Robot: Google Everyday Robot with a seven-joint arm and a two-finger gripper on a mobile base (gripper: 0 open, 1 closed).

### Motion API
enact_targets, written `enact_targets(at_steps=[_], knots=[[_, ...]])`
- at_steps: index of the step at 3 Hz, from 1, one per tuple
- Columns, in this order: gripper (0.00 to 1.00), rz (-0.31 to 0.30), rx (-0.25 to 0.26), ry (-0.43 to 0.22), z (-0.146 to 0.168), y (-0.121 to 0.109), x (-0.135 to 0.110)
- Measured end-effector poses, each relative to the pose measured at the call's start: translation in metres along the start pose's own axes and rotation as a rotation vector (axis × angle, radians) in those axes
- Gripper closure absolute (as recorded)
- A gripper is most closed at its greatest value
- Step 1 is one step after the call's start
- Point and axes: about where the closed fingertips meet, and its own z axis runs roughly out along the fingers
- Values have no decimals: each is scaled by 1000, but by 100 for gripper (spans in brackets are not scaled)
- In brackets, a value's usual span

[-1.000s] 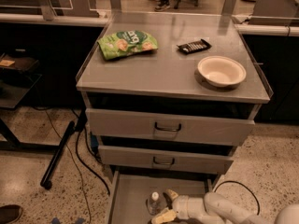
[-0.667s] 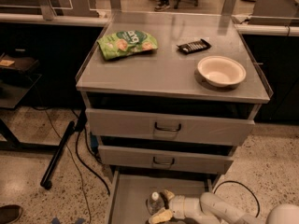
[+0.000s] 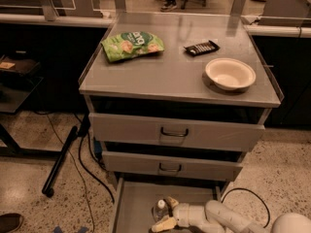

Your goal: Pick blue plastic bottle from bottom drawer and place on counter

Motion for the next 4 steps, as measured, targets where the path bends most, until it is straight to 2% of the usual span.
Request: enact_targets(at_steps=[2,3,4], knots=[[3,-2,-31,-32,19,-5,-6],[26,19,-40,-29,22,0,-1],[57,19,-40,-29,22,0,-1]])
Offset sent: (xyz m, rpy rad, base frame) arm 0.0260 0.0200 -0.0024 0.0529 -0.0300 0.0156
